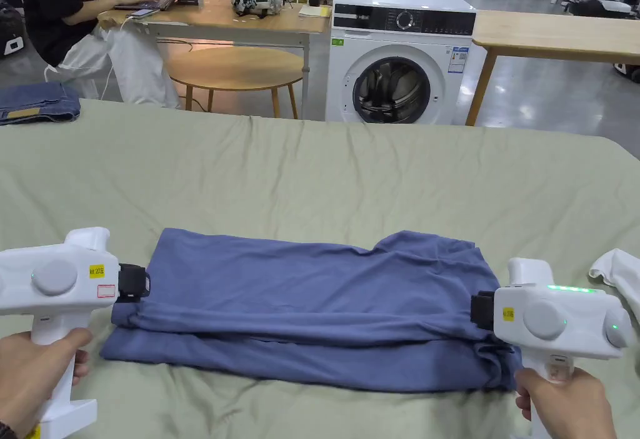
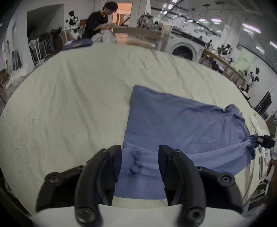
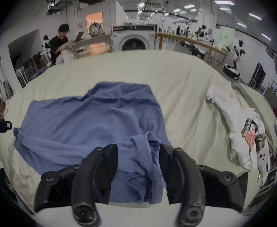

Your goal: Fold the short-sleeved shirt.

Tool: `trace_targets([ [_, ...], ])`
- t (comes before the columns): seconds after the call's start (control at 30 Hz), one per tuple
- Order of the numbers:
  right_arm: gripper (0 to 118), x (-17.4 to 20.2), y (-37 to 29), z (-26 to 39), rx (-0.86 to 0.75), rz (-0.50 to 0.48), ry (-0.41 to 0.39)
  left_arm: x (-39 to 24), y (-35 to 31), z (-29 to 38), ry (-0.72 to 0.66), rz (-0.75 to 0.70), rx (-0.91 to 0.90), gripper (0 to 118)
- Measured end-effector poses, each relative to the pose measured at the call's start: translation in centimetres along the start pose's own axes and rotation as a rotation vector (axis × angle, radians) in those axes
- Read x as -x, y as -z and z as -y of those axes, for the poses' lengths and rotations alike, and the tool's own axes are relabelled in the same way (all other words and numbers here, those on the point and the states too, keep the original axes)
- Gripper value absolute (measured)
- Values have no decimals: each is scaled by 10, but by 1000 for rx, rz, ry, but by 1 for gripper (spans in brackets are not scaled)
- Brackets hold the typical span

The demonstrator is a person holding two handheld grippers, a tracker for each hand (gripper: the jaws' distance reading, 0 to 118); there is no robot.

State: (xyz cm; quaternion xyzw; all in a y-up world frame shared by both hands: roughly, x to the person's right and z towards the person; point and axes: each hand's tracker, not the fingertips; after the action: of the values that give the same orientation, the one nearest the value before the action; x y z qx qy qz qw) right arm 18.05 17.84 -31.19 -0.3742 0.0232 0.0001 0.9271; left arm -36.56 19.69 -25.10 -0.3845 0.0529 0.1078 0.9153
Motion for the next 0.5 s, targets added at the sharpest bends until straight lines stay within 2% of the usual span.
trace_targets([
  [0.07,52,5,-13,5,-58,2,12,-7,-15,4,32,11,-63,44],
  [0.1,46,9,-22,9,-96,6,18,-11,-24,8,53,12,-89,44],
  [0.17,22,17,-36,16,-153,-4,22,-19,-40,16,82,10,-155,43],
  [0.23,20,24,-48,22,-181,-7,22,-26,-57,28,106,9,-216,41],
  [0.27,16,26,-50,25,-199,-11,30,-28,-62,32,118,4,-225,34],
  [0.33,2,31,-58,29,-215,-22,45,-34,-68,38,158,-41,-241,8],
  [0.37,1,33,-62,31,-229,-39,53,-37,-73,42,168,-71,-250,1],
  [0.5,0,44,-68,38,-248,-54,21,-34,-78,49,153,-32,-240,0],
])
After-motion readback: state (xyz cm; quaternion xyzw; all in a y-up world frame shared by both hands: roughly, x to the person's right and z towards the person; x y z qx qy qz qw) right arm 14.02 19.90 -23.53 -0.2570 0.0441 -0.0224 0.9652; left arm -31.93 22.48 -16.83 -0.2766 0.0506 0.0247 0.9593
